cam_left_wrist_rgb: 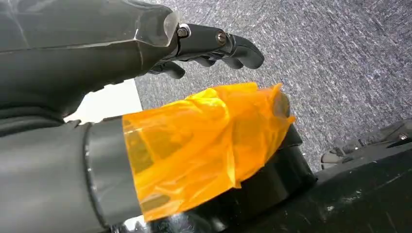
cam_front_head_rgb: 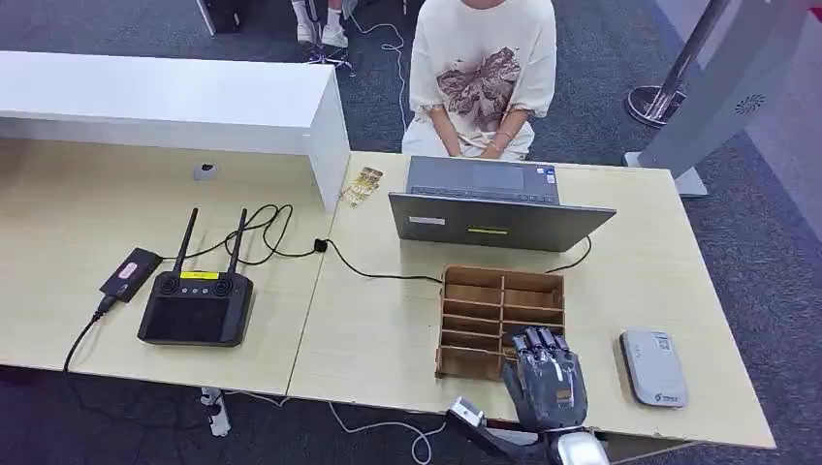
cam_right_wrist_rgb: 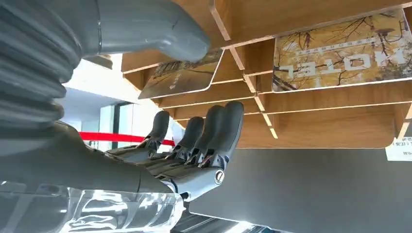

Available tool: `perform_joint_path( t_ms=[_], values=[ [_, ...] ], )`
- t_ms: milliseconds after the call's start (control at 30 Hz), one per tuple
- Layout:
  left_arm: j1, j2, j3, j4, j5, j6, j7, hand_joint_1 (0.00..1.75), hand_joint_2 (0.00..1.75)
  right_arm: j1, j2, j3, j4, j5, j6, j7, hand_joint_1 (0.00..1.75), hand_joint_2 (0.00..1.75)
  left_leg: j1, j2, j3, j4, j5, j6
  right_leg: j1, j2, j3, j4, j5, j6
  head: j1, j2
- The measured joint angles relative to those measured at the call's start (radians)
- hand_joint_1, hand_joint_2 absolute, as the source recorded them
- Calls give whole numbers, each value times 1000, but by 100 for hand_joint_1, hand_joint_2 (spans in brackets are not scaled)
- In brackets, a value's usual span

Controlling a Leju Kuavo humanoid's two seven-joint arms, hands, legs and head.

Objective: Pass the card to the sensor for recognition and then transmit it.

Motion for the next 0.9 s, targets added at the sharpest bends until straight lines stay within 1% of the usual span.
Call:
perform_joint_path(
  t_ms=[800,900],
  values=[
    [2,0,0,0,1,1,0,0,0,6,0,0,0,0,0,0,82,175,0,0,0,0,0,0,0,0,0,0,0,0,0,0],
    [3,0,0,0,1,1,0,0,0,6,0,0,0,0,0,0,86,175,0,0,0,0,0,0,0,0,0,0,0,0,0,0]
  ],
)
